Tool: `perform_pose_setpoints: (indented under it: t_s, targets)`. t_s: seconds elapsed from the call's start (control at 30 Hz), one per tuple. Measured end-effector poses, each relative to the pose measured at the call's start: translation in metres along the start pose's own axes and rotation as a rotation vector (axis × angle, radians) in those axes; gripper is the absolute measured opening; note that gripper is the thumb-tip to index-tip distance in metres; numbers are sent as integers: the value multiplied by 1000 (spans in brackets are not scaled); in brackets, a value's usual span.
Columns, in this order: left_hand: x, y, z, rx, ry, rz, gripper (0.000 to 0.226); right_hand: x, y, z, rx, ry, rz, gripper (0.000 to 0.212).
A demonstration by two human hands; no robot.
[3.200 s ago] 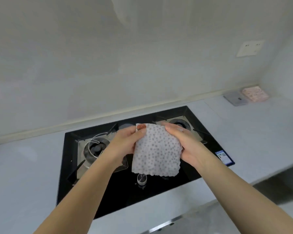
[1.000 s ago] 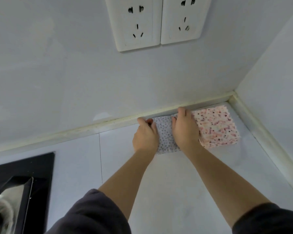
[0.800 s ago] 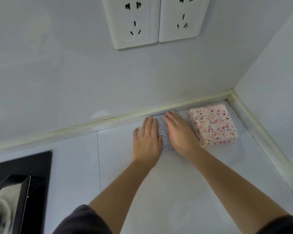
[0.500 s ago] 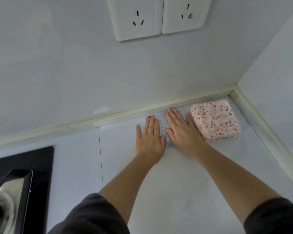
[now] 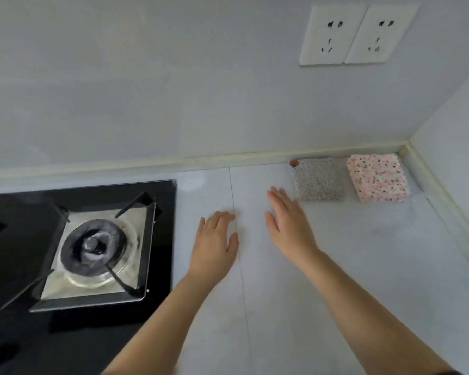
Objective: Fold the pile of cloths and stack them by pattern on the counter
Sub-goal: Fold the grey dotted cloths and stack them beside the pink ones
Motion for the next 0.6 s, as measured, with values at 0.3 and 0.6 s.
perform_pose_setpoints:
  t_s: [0.3,0.6]
  targets:
    - [196,-168,181,182,262,212,28,82,-288,-79,-287,-16,161,42]
    - [343,-328,322,191,435,355,27,129,-511,-157,-338,-125,276,37]
Point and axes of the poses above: each hand's wrist, its own x-axis away from the middle knuckle, its own z-axis out of the back of the hand, y = z × x, the point moved 9 cm from there along -x, towards the middle knuckle, and after that the axes turned 10 degrees about z, right-handed, at the moved point
